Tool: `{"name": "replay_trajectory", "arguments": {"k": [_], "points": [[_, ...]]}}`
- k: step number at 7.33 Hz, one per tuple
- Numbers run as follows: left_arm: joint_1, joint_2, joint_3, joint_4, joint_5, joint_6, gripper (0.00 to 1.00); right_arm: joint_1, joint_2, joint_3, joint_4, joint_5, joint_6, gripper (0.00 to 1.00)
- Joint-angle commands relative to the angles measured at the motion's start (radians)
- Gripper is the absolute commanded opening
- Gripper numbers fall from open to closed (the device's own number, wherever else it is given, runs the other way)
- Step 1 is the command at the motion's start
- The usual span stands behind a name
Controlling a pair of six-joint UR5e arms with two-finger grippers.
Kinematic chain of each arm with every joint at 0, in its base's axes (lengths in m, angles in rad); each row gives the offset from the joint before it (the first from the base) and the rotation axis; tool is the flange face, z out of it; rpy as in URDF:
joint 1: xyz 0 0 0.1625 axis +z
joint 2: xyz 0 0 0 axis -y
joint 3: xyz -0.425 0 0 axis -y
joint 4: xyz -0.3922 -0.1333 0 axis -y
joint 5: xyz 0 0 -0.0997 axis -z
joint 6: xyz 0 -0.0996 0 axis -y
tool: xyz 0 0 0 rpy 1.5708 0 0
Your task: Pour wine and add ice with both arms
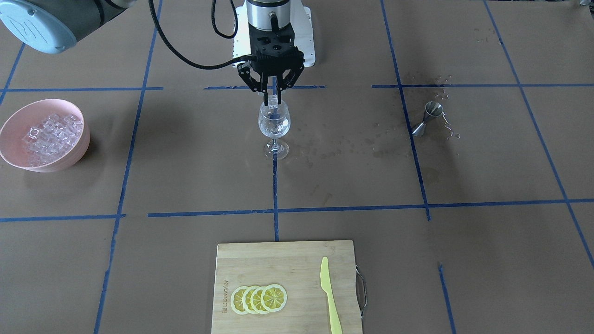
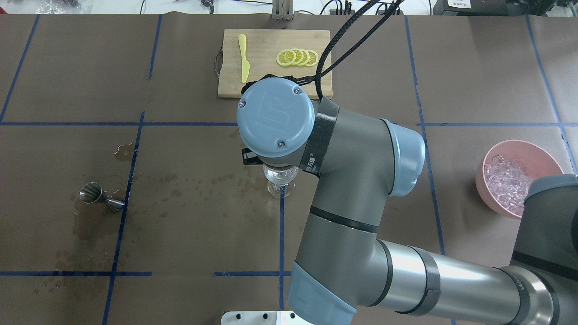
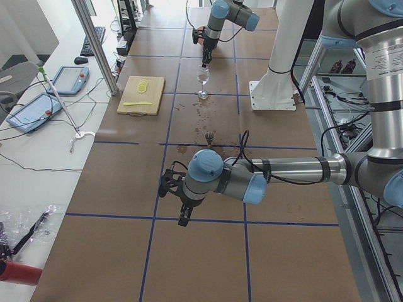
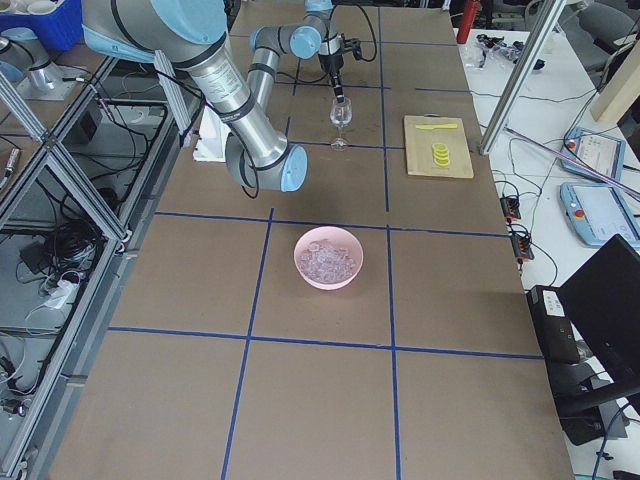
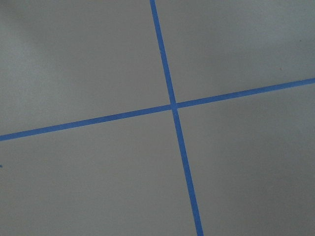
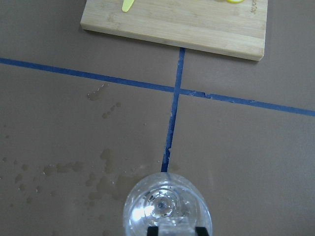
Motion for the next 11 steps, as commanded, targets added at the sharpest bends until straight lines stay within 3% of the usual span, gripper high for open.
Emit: {"name": "replay_trajectory", "arguments": {"k": [1, 4, 5, 6, 7, 9, 10, 11], "points": [[0.000, 0.000, 0.001, 0.000, -0.001, 0.000, 1.00, -0.002, 0.005, -0.001, 0.000, -0.016, -0.006, 1.00], [-0.003, 0.002, 0.001, 0.000, -0.001, 0.000, 1.00, 0.009, 0.003, 0.019, -0.003, 0.004, -0.015, 1.00], [0.000, 0.000, 0.001, 0.000, -0.001, 0.000, 1.00, 0.077, -0.008, 0.033, -0.009, 0.075, -0.050, 1.00], [0.000, 0.002, 0.001, 0.000, -0.002, 0.000, 1.00, 0.157, -0.056, 0.063, -0.009, 0.193, -0.153, 1.00], [0.000, 0.005, -0.001, 0.000, -0.002, 0.003, 1.00, 0.249, -0.148, 0.115, -0.007, 0.240, -0.280, 1.00], [0.000, 0.020, 0.010, 0.003, -0.001, 0.003, 1.00, 0.472, -0.295, 0.119, 0.003, 0.426, -0.580, 1.00], [0.000, 0.029, 0.011, 0.002, -0.002, 0.003, 1.00, 0.575, -0.370, 0.116, 0.005, 0.494, -0.686, 1.00], [0.000, 0.028, 0.011, 0.002, -0.002, 0.003, 1.00, 0.617, -0.461, 0.117, 0.008, 0.495, -0.738, 1.00]]}}
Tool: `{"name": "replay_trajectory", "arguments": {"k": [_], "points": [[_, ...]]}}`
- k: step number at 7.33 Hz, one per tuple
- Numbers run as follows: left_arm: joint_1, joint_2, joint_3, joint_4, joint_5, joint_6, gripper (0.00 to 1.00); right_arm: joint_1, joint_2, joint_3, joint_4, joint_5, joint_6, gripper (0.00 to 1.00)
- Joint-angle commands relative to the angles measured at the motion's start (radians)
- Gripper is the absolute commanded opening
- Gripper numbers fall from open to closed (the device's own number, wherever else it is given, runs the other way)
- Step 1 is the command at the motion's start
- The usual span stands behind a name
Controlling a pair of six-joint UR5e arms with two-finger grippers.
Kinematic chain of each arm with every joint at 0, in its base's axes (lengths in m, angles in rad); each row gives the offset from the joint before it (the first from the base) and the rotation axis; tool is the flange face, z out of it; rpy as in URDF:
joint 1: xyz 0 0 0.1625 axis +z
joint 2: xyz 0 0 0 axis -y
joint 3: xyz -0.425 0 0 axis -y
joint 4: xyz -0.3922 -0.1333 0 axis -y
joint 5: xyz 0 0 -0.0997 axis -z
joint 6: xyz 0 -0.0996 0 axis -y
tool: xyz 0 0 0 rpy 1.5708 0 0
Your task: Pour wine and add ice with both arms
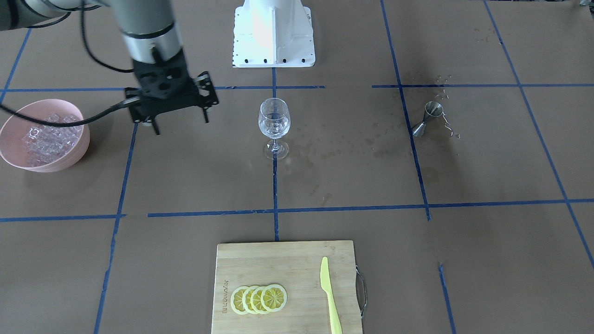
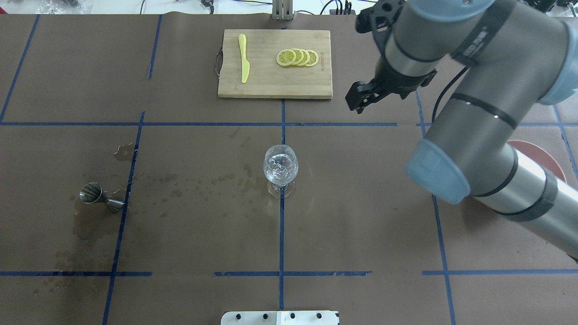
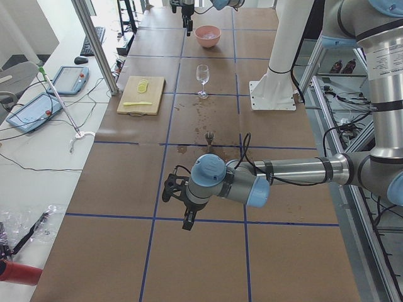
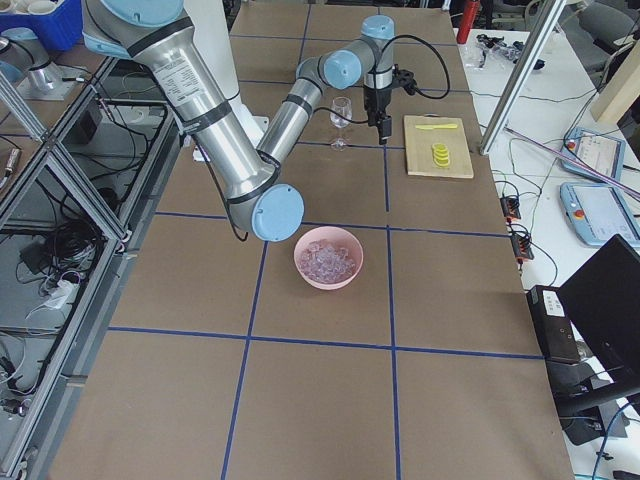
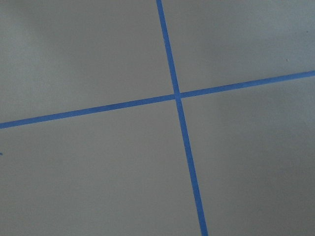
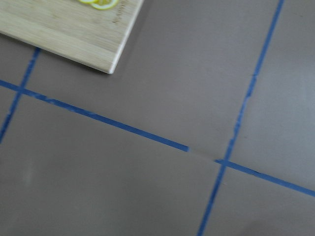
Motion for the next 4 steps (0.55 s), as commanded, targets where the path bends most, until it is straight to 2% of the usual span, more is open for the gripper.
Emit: {"name": "replay_trajectory", "arguments": {"k": [1, 3, 4], "points": [[-0.003, 0.004, -0.001, 0.000, -0.002, 0.000, 1.00, 0.148, -0.213, 0.000, 0.048, 0.039, -0.220, 1.00], [-0.003, 0.005, -0.003, 0.001, -0.005, 0.000, 1.00, 0.279, -0.425, -0.022, 0.169, 0.046, -0.278, 1.00], [-0.003, 0.005, 0.002, 0.003, -0.005, -0.003, 1.00, 0.296, -0.514, -0.025, 0.177, 0.040, -0.287, 1.00]]}}
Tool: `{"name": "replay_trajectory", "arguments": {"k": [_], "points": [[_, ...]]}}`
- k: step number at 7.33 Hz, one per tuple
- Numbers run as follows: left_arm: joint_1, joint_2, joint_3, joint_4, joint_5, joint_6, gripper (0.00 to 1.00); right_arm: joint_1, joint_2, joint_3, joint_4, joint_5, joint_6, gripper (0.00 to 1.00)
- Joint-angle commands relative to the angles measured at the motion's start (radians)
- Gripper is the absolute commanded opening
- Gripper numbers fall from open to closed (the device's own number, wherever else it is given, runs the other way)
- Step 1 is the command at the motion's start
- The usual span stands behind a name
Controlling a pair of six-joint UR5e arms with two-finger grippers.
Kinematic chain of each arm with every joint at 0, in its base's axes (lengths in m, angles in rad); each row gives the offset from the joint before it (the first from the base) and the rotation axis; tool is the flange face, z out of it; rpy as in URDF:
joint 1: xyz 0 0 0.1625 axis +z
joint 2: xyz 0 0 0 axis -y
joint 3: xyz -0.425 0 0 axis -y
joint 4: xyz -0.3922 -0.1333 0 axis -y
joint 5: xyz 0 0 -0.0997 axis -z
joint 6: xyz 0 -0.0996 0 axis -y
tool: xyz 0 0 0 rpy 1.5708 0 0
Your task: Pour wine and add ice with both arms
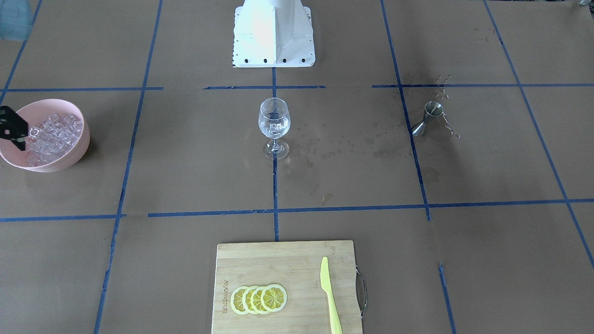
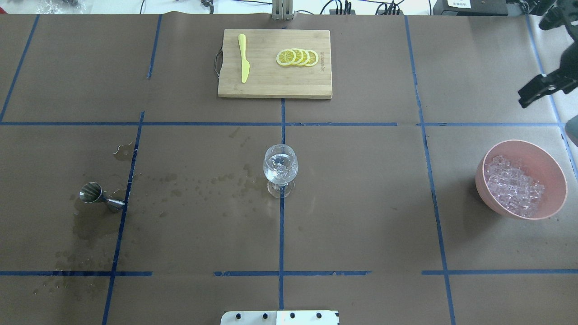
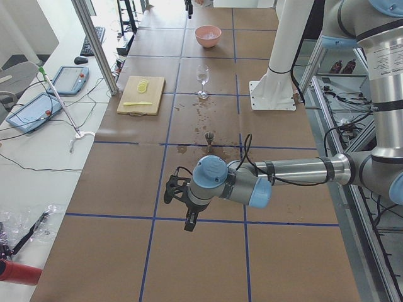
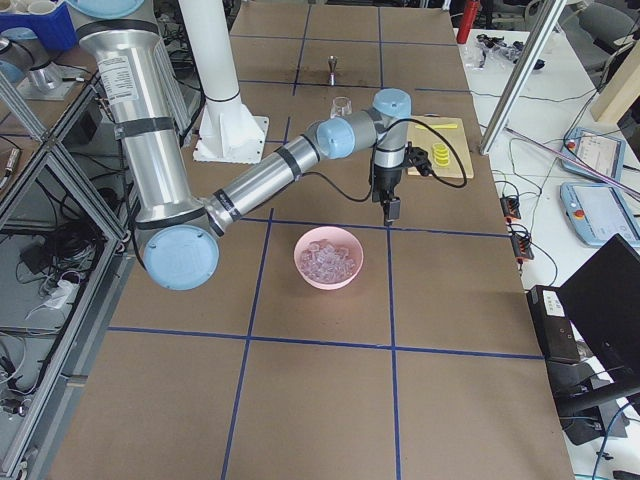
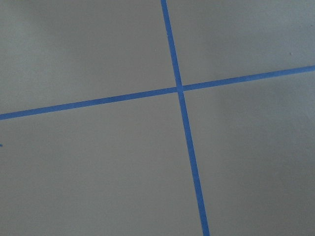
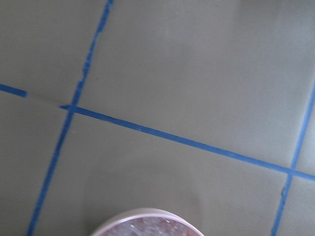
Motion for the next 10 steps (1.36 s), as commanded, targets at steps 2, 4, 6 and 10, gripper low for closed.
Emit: {"name": "replay_trajectory", "arguments": {"k": [2, 4, 6, 10], "points": [[0.058, 0.011, -0.016, 0.021, 0.013, -0.002, 1.00, 0.156, -0.163, -0.050, 0.046, 0.043, -0.172, 1.00], [0.139, 0.013, -0.060, 0.168, 0.012, -0.002, 1.00, 0.253, -0.182, -0.120, 0.046, 0.120, -0.258, 1.00], [0.098, 0.017, -0.108, 0.276, 0.009, 0.001, 1.00, 0.330, -0.230, -0.162, 0.048, 0.115, -0.453, 1.00], [-0.038, 0.016, -0.106, 0.272, 0.009, 0.002, 1.00, 0.370, -0.330, -0.211, 0.054, 0.120, -0.489, 1.00]]}}
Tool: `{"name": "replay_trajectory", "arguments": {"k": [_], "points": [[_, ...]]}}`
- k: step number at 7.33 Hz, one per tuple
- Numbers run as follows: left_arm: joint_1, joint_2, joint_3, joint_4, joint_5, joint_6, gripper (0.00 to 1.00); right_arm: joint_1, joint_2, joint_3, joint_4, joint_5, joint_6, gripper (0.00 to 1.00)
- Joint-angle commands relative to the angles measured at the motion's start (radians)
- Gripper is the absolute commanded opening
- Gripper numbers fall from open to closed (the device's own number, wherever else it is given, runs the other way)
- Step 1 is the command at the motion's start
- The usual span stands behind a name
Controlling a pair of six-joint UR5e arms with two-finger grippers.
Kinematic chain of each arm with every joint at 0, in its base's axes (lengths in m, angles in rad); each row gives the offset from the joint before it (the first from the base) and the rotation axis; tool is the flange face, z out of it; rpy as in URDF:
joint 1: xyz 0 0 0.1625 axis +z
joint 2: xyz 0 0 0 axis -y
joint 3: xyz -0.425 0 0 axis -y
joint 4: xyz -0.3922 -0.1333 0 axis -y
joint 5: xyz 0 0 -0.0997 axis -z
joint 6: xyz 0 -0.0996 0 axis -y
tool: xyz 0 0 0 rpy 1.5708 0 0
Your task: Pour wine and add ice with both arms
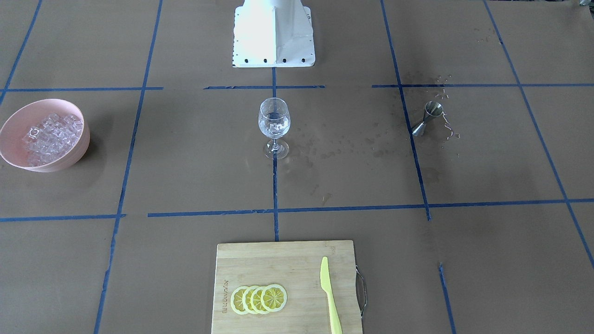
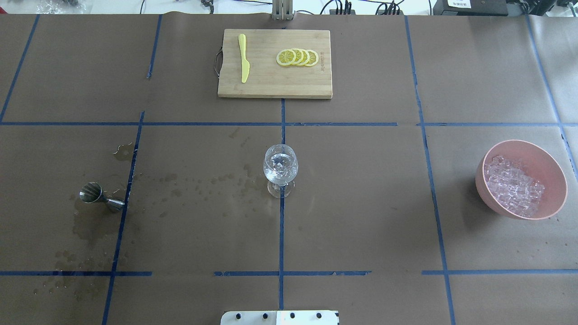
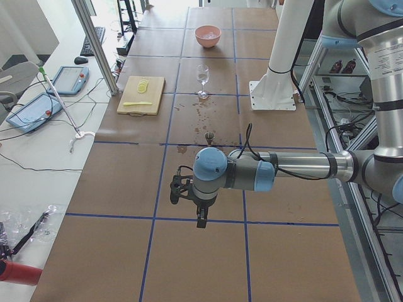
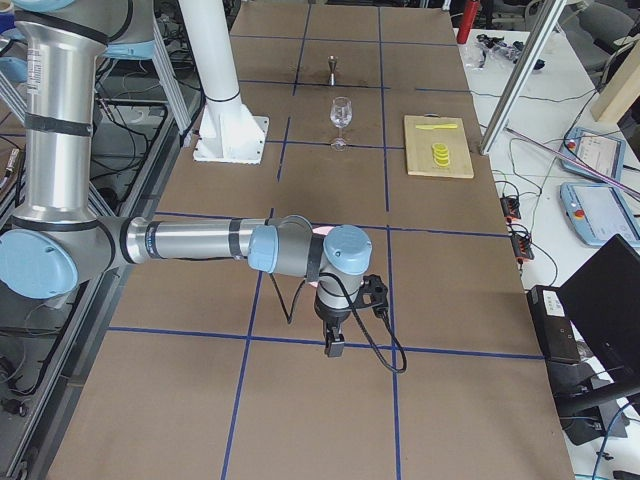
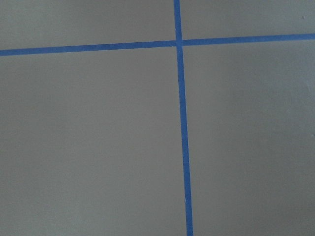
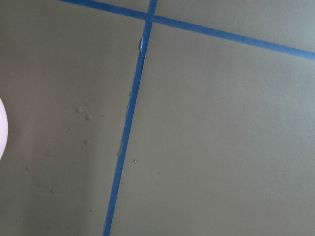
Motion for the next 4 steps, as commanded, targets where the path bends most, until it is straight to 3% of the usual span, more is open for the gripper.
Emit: {"name": "replay_trajectory", "arguments": {"k": [1, 4], "points": [[-0.021, -0.001, 0.002, -0.002, 0.002, 0.001, 1.00, 0.003, -0.044, -0.041, 0.044, 0.001, 0.000, 1.00], [-0.019, -0.003, 0.002, -0.002, -0.002, 0.001, 1.00, 0.005, -0.054, -0.038, 0.144, 0.003, 0.005, 1.00]]}}
